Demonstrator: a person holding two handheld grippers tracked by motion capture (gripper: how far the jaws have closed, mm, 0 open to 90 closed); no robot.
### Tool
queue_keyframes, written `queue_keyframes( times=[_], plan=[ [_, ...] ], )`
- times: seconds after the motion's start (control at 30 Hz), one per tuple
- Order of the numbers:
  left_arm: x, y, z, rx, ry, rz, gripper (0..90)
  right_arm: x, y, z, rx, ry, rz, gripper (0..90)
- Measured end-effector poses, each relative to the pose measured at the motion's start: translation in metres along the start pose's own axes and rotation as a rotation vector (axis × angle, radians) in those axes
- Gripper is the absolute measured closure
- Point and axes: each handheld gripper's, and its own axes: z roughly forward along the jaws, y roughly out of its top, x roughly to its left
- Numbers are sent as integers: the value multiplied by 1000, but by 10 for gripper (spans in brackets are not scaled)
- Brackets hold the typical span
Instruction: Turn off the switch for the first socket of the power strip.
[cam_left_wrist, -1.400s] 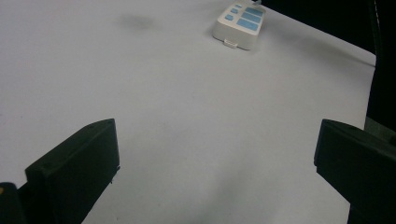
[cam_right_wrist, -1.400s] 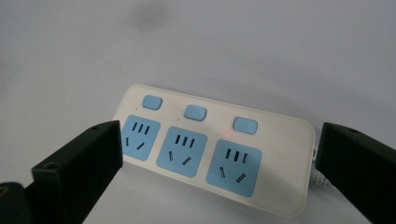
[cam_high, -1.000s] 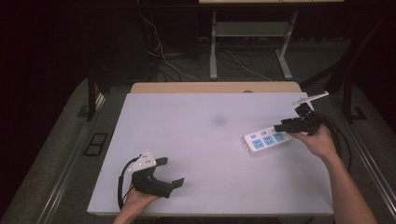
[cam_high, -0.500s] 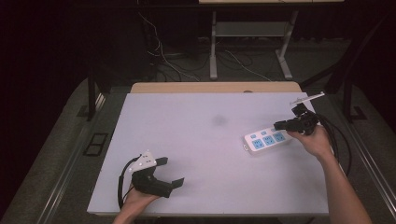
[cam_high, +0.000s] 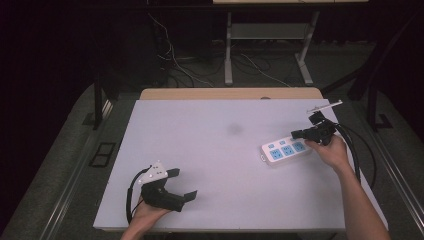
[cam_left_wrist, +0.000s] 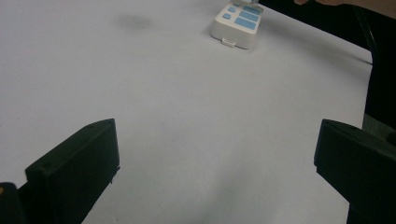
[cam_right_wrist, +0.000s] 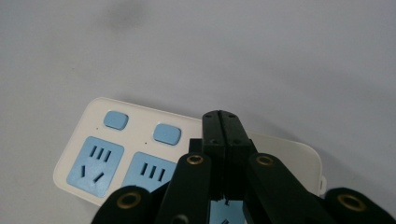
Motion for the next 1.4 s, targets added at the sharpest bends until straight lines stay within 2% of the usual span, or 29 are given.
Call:
queue_keyframes(
  times=[0.2, 0.23, 0.3, 0.4, 0.43, 0.57, 0.83, 1.13, 1.4],
  plan=[
    [0, 0, 1, 1, 1, 0, 0, -2, -2, 6, 12, -3, 5, 897],
    [0, 0, 1, 2, 1, 0, 0, -3, -3, 8, 27, -9, 3, 898],
    [0, 0, 1, 2, 0, 0, 0, -3, -4, 8, 20, -1, 10, 898],
    [0, 0, 1, 5, -2, 4, 0, -2, -5, 8, 17, -5, -7, 898],
    [0, 0, 1, 5, -3, 4, 0, 1, -4, 8, 24, -15, -30, 900],
    [-1, 1, 2, 8, -4, 6, 0, 2, -4, 9, 29, -24, -40, 900],
    [-1, 1, 2, 9, -6, 11, 0, 0, -5, 9, 17, -9, -22, 900],
    [-1, 1, 2, 11, -7, 14, 0, -5, -13, 10, -45, 29, 14, 900],
    [-3, 1, 3, 14, -14, 22, 0, -6, -16, 11, -64, 39, 48, 900]
  ],
)
